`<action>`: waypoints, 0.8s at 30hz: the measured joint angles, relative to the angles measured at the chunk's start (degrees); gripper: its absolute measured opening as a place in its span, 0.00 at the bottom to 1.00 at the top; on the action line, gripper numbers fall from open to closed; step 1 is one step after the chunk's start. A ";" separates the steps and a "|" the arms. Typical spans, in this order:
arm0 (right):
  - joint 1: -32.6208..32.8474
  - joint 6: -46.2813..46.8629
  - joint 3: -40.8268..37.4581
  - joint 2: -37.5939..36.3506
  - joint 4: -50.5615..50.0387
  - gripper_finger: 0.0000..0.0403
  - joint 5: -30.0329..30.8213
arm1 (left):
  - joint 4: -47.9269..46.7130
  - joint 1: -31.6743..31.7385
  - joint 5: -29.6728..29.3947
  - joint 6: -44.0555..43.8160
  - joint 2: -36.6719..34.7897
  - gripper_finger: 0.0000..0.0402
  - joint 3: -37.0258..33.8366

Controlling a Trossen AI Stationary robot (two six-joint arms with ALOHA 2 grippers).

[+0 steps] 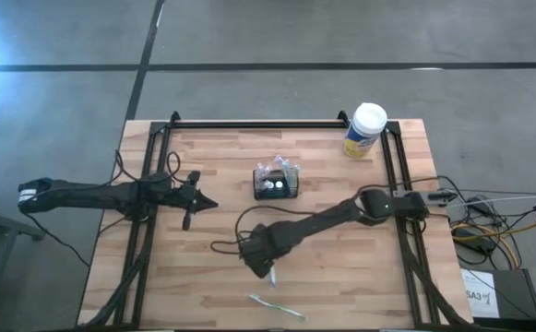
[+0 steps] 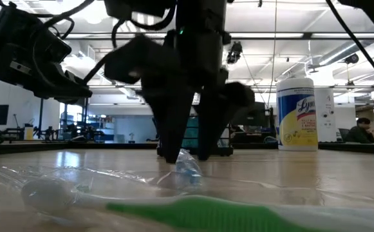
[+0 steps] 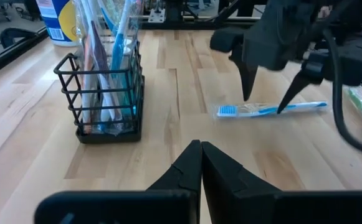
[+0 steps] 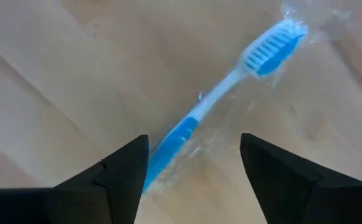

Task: Pick & Place toothbrushing station
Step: Put the blue toothbrush into the mesh organizer

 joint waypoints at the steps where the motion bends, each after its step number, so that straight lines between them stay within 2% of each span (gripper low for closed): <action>1: 0.00 -0.03 -0.03 0.55 0.64 0.62 -0.03 | -0.02 0.00 0.00 -0.02 -0.01 0.03 0.00; 7: -0.39 -2.26 -0.98 1.36 1.89 0.60 -1.76 | -0.07 0.00 0.20 -0.76 -0.01 0.02 0.00; 11: -0.66 -5.46 -1.97 1.48 1.97 0.54 -3.47 | -0.37 0.00 0.36 -1.27 -0.01 0.02 0.00; 15: -0.76 -6.60 -2.36 1.50 1.64 0.42 -4.28 | -0.88 0.00 0.63 -1.36 -0.01 0.02 0.00; 24: -1.61 -12.74 -2.47 0.71 -0.16 0.07 -4.71 | -1.05 0.00 0.70 -1.32 -0.01 0.02 0.00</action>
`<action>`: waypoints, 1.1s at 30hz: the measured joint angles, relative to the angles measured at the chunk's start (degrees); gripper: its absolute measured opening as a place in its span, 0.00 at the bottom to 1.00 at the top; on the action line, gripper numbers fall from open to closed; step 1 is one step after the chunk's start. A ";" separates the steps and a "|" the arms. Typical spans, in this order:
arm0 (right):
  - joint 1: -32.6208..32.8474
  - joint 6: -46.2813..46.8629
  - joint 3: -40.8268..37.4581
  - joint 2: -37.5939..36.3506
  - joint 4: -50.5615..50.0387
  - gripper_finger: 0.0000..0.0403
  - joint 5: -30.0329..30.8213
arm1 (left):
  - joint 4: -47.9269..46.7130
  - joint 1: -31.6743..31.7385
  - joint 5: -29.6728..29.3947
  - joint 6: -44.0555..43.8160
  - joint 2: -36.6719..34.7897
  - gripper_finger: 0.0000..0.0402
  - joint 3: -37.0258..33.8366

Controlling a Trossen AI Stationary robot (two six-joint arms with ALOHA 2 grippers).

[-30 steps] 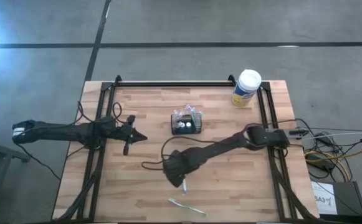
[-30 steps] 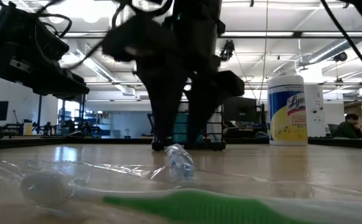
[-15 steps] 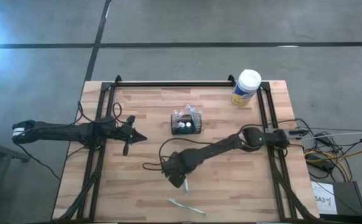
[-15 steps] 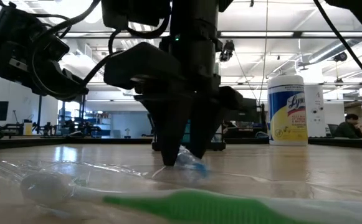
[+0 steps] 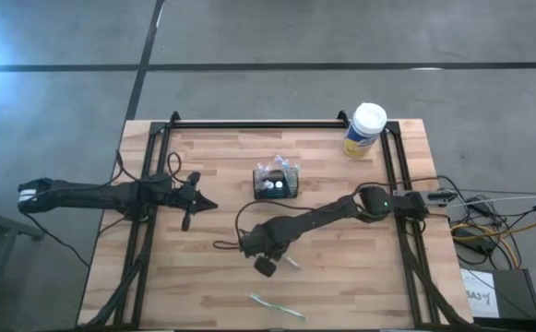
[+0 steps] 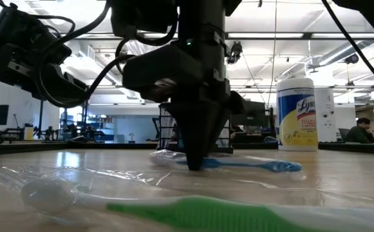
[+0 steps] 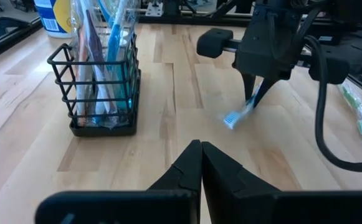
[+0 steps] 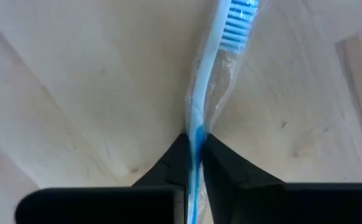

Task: Pick & Place toothbrushing station
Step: Put the blue toothbrush into the mesh organizer

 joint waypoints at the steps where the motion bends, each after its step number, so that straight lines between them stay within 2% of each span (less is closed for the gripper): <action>1: -0.01 -1.83 -0.04 -0.17 -0.12 0.05 0.03 | -0.12 0.00 0.00 0.06 0.00 0.02 0.00; 5: -0.01 -7.81 -0.37 -1.27 -2.90 0.05 0.49 | -0.20 0.00 0.00 0.17 0.00 0.03 0.00; 9: 0.25 -10.60 -0.57 -4.12 -7.03 0.05 5.17 | 0.21 0.00 -0.02 0.20 -0.02 0.03 0.00; 13: 0.89 -13.63 -3.01 -10.11 -10.00 0.05 9.11 | 0.23 0.02 -0.24 0.75 0.00 0.02 -0.02; 17: 1.38 -14.84 -10.60 -19.06 -7.39 0.05 15.20 | 0.28 0.02 -0.88 1.98 0.00 0.03 -0.02; 20: 2.14 -18.07 -18.17 -28.52 -1.92 0.05 20.15 | 1.29 0.02 -0.96 3.64 0.00 0.02 -0.01; 22: 2.44 -21.50 -23.72 -35.46 4.06 0.05 21.27 | 1.39 0.02 -0.96 4.71 0.00 0.02 0.39; 28: 3.98 -43.98 -42.04 -57.50 30.26 0.05 19.15 | 2.18 0.02 -0.96 7.87 0.00 0.02 2.18; 33: 3.99 -51.20 -59.03 -72.79 47.91 0.05 14.97 | 4.02 0.02 -0.97 9.28 -0.01 0.02 2.70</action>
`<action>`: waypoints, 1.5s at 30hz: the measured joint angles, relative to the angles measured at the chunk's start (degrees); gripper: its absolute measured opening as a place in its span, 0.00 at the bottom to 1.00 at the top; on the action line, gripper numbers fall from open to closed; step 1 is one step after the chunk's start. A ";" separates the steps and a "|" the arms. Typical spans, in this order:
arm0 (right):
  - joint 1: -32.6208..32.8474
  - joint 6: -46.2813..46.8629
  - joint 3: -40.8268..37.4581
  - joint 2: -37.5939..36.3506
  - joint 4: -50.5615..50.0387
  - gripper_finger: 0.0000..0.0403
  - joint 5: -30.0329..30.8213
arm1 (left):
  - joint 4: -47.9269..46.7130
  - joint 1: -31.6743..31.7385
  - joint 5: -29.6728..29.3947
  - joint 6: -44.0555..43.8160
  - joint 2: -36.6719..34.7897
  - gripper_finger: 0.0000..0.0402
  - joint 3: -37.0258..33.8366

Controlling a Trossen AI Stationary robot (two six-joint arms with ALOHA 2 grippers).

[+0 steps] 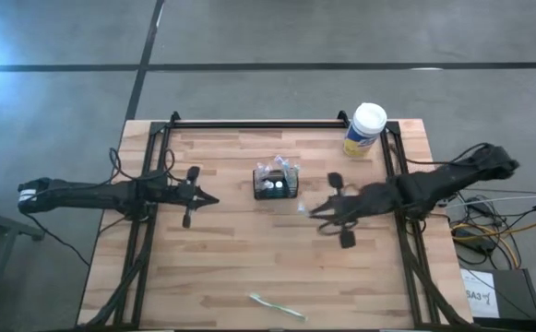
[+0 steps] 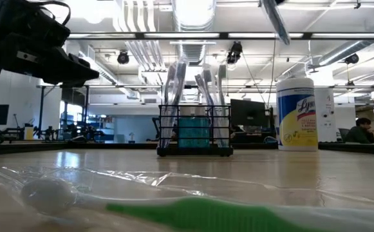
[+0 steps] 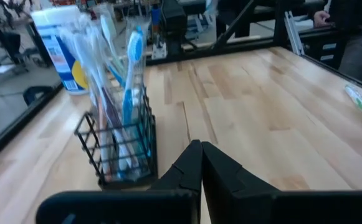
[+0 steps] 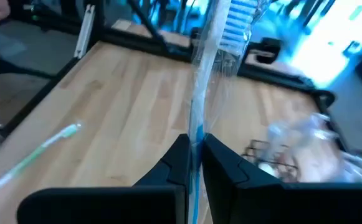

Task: Pick & Place toothbrushing station
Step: Put the blue toothbrush into the mesh organizer

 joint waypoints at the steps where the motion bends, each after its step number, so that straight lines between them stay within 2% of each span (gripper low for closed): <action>1: -0.05 -0.95 -3.27 -2.52 2.45 0.05 0.01 | 0.47 0.00 0.01 0.03 0.01 0.02 0.03; 11: -0.85 -1.49 -29.71 -22.38 24.51 0.05 -1.82 | 0.56 0.00 0.01 1.15 0.01 0.02 -0.01; 22: -0.92 -5.87 -47.59 -39.79 36.25 0.05 -4.29 | -1.38 0.00 0.02 -3.73 0.05 0.02 -0.05; 30: -0.88 -6.16 -53.29 -51.57 36.50 0.05 -4.38 | 0.04 0.00 -0.65 -1.58 0.03 0.02 -0.12; 35: -0.90 -5.62 -53.96 -56.24 31.85 0.05 -4.35 | 0.08 0.00 -1.74 -1.57 0.03 0.02 -0.14; 38: -0.90 -5.33 -54.03 -57.43 31.08 0.05 -3.82 | 0.08 0.00 -1.74 -1.88 0.03 0.02 -0.14; 40: -0.90 -5.30 -54.02 -57.44 34.23 0.05 -1.61 | 0.13 0.00 -1.74 -2.04 0.03 0.02 -0.23; 45: -1.76 -5.79 -49.80 -51.83 38.65 0.05 1.54 | 0.17 0.00 -1.74 -2.07 0.03 0.02 -0.49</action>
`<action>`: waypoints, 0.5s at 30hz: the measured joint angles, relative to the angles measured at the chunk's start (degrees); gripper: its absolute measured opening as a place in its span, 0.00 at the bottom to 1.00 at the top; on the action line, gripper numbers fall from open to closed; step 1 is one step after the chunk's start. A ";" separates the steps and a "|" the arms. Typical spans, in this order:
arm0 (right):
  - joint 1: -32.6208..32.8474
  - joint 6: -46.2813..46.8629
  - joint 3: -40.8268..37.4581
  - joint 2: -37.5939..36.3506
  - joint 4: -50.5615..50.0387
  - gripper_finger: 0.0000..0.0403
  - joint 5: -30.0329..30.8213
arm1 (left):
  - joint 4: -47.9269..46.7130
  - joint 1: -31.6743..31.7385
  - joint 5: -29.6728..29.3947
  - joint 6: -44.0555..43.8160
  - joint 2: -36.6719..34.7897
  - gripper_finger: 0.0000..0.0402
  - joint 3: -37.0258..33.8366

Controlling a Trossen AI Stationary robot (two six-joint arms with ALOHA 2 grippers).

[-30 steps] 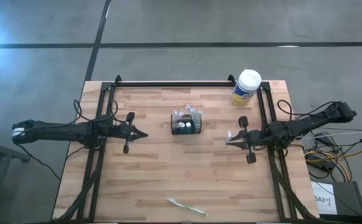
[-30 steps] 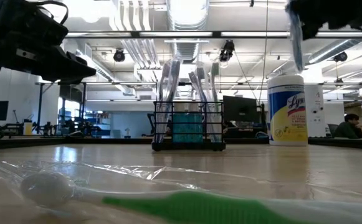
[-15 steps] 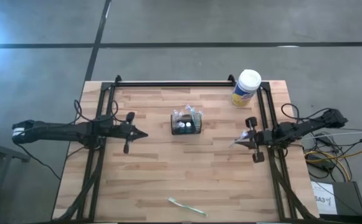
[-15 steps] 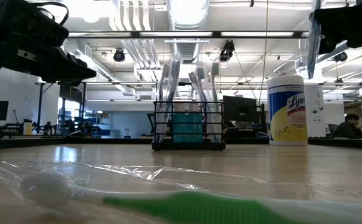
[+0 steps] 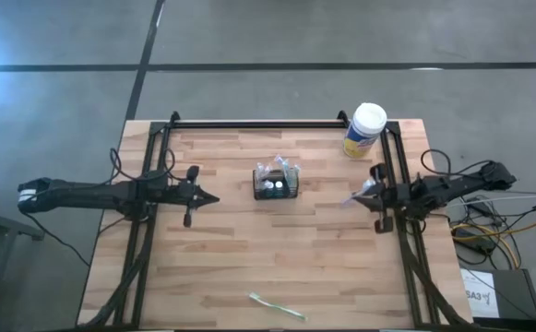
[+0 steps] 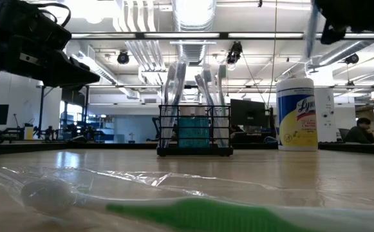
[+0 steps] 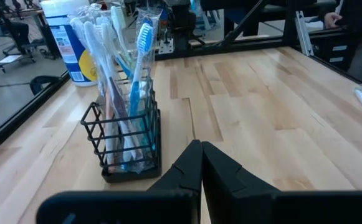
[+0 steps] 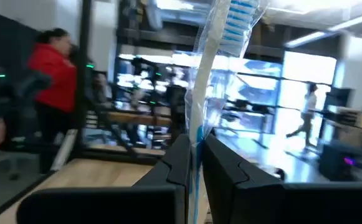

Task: Pick & Place toothbrushing station
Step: Put the blue toothbrush into the mesh organizer

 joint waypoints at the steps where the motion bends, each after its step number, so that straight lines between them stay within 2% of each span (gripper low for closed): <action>1: -0.39 0.13 1.62 2.14 0.04 0.05 1.07 | 0.00 0.00 0.00 -0.02 -0.01 0.02 0.00; 4: -1.84 0.97 7.28 9.06 -0.46 0.05 3.67 | 0.53 0.00 -0.05 -0.04 -0.01 0.02 0.00; 10: -8.23 1.65 20.69 28.00 -0.27 0.05 3.13 | 0.60 0.00 -1.11 -0.06 -0.02 0.02 0.00; 12: -11.17 2.10 24.74 34.69 -0.49 0.05 0.11 | 0.57 0.00 -1.14 -0.06 -0.02 0.02 0.00; 15: -15.34 2.08 29.89 43.67 1.59 0.05 -7.56 | 0.55 0.00 -1.11 -0.31 -0.02 0.02 0.00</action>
